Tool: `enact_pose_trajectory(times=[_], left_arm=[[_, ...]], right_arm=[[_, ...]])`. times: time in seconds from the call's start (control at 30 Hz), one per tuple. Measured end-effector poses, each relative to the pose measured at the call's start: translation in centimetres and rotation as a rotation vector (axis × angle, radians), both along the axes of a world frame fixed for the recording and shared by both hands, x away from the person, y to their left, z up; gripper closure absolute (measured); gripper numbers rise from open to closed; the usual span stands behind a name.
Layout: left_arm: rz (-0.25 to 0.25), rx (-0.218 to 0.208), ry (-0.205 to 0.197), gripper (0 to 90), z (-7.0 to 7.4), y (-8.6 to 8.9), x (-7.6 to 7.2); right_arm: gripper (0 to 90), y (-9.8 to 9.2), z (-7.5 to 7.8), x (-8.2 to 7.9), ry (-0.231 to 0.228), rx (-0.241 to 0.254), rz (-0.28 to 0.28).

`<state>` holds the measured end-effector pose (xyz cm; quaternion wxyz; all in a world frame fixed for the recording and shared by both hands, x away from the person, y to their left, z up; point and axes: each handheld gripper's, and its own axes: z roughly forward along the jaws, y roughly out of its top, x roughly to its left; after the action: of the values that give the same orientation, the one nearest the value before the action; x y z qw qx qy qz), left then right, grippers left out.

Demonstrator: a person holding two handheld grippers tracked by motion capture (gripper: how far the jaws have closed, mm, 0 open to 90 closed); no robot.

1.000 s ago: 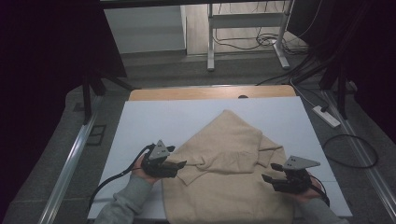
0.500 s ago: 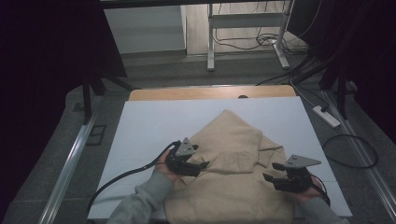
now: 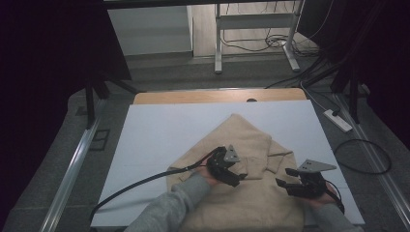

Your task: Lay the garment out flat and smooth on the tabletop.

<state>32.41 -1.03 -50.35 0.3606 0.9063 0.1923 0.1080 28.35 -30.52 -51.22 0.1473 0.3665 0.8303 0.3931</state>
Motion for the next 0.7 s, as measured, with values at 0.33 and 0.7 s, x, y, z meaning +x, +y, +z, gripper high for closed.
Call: enact_pose_trajectory(times=[0.33,0.7], left_arm=[[-0.007,0.106,-0.058,6.3,-1.2,-3.0,-0.1],[0.072,0.201,-0.246,36.2,-1.6,-3.0,-1.1]], right_arm=[[40.2,-0.2,0.0,0.1,0.004,0.003,-0.01],[40.2,-0.4,-0.1,0.1,0.01,0.001,-0.018]])
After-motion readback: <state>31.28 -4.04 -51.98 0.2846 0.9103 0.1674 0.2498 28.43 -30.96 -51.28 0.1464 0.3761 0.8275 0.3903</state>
